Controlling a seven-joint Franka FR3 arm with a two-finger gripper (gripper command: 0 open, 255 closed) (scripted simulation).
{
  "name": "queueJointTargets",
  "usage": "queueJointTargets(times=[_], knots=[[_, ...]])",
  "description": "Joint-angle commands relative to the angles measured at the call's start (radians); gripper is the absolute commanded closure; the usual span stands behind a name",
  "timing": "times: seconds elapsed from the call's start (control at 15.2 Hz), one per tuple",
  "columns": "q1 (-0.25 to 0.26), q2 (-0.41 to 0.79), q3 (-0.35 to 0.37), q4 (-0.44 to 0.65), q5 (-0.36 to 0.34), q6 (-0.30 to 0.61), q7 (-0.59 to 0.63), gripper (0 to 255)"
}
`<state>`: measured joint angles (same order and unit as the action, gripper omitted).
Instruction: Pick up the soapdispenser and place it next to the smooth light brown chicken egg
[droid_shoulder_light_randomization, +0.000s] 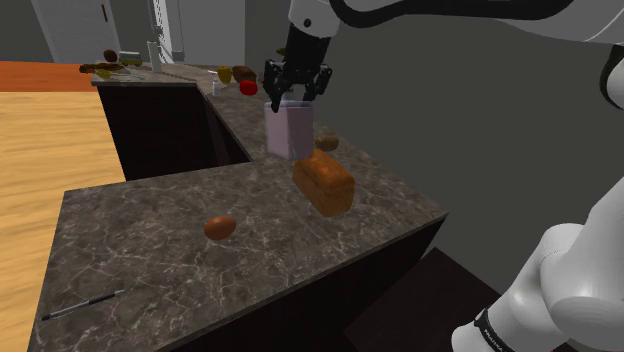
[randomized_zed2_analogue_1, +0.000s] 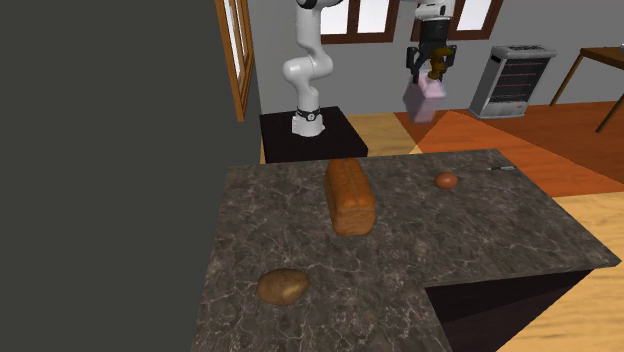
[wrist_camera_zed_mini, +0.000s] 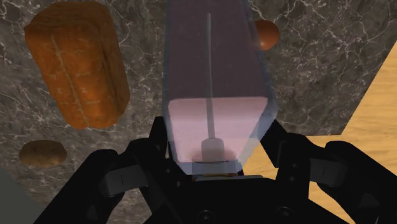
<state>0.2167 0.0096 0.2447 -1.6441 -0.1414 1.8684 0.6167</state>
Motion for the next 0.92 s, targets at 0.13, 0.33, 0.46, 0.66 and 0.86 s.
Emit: queueJointTargets(times=[0.13,0.33,0.46,0.66,0.86], knots=[[0.001,0.000,0.001,-0.048,-0.003,0.048,0.010,255],[0.000,-0.003,0.000,-0.092,-0.004,0.089,0.015,255],[0.000,-0.004,0.000,-0.120,-0.005,0.115,0.018,255],[-0.001,-0.003,-0.001,-0.159,-0.008,0.155,0.024,255],[-0.001,-0.001,-0.001,-0.196,-0.011,0.194,0.030,255]])
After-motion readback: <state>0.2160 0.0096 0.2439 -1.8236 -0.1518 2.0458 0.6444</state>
